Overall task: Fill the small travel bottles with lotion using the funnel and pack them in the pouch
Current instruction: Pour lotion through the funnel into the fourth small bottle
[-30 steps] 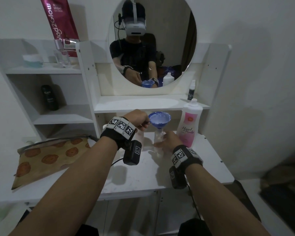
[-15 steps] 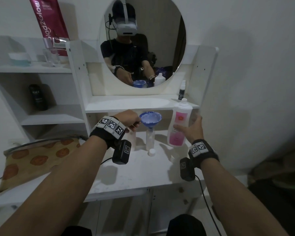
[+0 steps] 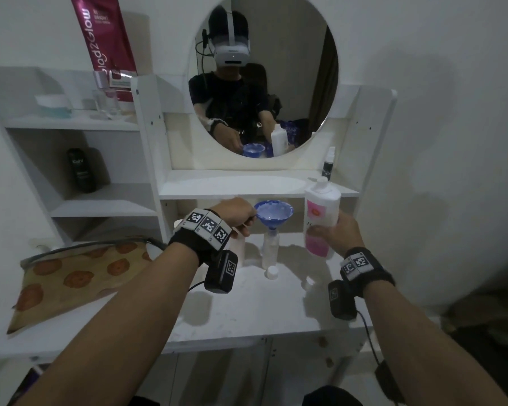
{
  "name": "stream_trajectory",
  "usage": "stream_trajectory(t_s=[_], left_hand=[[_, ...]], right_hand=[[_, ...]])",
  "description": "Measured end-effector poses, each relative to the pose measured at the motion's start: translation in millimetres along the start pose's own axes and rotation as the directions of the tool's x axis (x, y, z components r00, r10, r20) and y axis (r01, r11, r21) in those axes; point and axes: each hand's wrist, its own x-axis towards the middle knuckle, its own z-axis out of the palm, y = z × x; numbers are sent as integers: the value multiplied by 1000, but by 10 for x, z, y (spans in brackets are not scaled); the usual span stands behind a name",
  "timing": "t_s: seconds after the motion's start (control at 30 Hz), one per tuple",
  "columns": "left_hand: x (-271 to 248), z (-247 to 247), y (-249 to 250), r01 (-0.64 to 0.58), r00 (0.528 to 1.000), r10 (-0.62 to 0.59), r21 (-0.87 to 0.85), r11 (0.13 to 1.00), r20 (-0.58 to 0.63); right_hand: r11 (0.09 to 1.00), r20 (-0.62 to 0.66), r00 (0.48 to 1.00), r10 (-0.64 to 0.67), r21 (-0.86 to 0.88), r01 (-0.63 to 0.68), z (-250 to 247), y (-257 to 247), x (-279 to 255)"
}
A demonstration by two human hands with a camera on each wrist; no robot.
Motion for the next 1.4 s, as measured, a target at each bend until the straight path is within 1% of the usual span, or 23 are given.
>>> stream_trajectory(t_s=[0.03,0.1,0.13,0.17,0.2,0.23,0.27,0.33,0.37,0.43,0.5,0.7,0.93,1.0,1.13,1.4], left_hand=[[-5,-2,4,-1,1000,1,1,1000,2],[-19,-2,11,-5,1000,5,6,1000,0],[-24,-2,13,-8,1000,8,4,1000,-2],[-29,-3,11,-10,1000,10,1,1000,-3],[-32,-4,7,-11,1000,11,0,1000,-2],[-32,-5,1,-10,1000,10,-1,1000,-1],[-28,-7,-5,-9,1000,9,-4,1000,-1],[-23,-9,-17,-6,1000,6,-21,1000,-3],[-21,-13,-20,-3,1000,3,-33,999,-5],[-22,-14,-26,1,1000,-1,-56,998,-2],[-27,-12,-21,1,1000,0,-70,998,4],[-26,3,-13,-5,1000,5,-92,996,1],[-15,11,-20,-15,1000,15,-75,997,-7],[-19,12,-21,-17,1000,16,-81,997,-12],[-23,18,-11,-18,1000,16,-83,996,-17],[-19,18,-12,-21,1000,19,-112,994,-14]], right_hand=[[998,-22,999,-50,-42,49,-57,-75,18],[960,-56,977,-207,-201,193,-182,-237,92],[915,-48,956,-291,-305,263,-239,-332,132],[850,-13,932,-362,-415,325,-293,-422,183],[766,50,914,-403,-529,366,-338,-504,235],[666,131,901,-414,-631,398,-379,-587,271],[564,208,894,-396,-713,416,-419,-673,291],[371,323,884,-337,-818,440,-484,-824,294],[284,359,880,-310,-849,446,-505,-886,286],[153,388,881,-271,-886,438,-523,-982,273],[70,395,874,-282,-900,430,-528,-1054,262],[-127,409,871,-273,-912,389,-495,-1222,243],[-305,449,851,-272,-879,366,-490,-1424,173],[-327,451,852,-267,-874,360,-485,-1476,153],[-334,453,854,-254,-870,362,-474,-1543,118],[-419,509,833,-219,-820,391,-435,-1680,82]])
